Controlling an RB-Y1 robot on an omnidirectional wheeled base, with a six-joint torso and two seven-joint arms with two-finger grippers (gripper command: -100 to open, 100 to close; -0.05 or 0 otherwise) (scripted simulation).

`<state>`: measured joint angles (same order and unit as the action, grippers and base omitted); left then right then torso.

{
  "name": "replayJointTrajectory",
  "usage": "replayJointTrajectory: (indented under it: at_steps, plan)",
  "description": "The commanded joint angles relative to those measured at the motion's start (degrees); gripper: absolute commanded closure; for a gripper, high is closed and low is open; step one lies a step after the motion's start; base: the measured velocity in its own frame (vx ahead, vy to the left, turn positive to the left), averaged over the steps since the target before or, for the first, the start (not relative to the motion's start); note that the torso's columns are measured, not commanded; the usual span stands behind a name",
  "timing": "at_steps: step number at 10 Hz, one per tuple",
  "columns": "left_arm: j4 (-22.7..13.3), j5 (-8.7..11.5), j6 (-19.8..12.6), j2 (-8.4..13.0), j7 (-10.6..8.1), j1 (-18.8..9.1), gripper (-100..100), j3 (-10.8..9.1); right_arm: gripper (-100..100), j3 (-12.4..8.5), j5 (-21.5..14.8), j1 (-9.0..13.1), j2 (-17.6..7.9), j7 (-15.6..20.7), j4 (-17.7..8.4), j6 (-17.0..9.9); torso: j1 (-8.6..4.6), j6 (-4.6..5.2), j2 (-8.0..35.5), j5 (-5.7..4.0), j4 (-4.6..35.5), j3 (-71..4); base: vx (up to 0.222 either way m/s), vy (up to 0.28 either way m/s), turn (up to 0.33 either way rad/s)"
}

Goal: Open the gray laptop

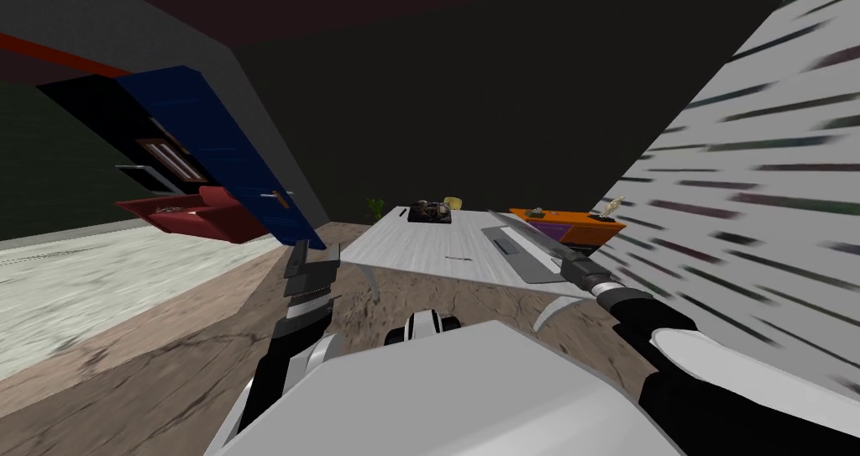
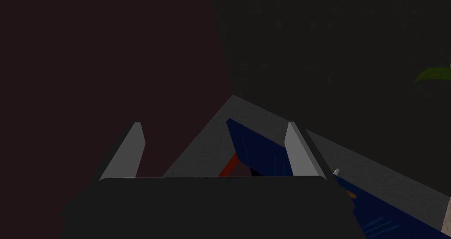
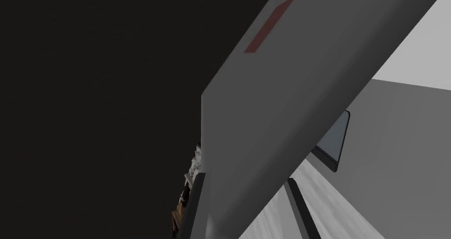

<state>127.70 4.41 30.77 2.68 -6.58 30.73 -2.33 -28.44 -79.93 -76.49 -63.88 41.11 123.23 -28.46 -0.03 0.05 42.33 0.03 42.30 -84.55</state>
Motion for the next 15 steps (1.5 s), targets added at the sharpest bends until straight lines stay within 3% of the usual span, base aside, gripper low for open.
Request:
replayJointTrajectory:
  at_steps: [1, 9, 10, 11, 15]
  plan:
    - [0.0, 0.0, 0.0, 0.0, 0.0, 0.0, 0, 0.0, -100, -1.3, 0.2, -0.9, -0.3, 0.6, 0.3, 0.1, 0.07, -0.03, 0.0, 0.0, 0.0, 0.0, 0.022, 0.024, -0.127]
    - [0.0, 0.0, 0.0, 0.0, 0.0, 0.0, 0, 0.0, -100, -12.8, 4.3, -7.3, -3.2, -1.2, 4.5, 4.3, 0.16, -0.03, 0.0, 0.07, 0.0, 0.0, 0.027, 0.0, -0.105]
    - [0.0, 0.0, 0.0, 0.0, 0.0, 0.0, 0, 0.0, -100, -11.7, 4.0, -7.0, -2.9, -0.8, 4.4, 3.8, 0.12, -0.05, 0.0, 0.06, 0.0, 0.0, 0.01, 0.003, -0.02]
    - [0.0, 0.0, 0.0, 0.0, 0.0, 0.0, 0, 0.0, 0, -11.9, 4.0, -7.0, -2.9, -0.8, 4.4, 3.9, 0.07, -0.07, 0.0, 0.02, 0.0, 0.0, 0.0, 0.0, 0.0]
    - [0.0, 0.0, 0.0, 0.0, 0.0, 0.0, 0, 0.0, 0, -11.8, 4.0, -7.1, -2.9, -0.8, 4.4, 4.0, 0.03, -0.05, 0.0, -0.03, 0.0, 0.0, 0.0, 0.0, 0.0]
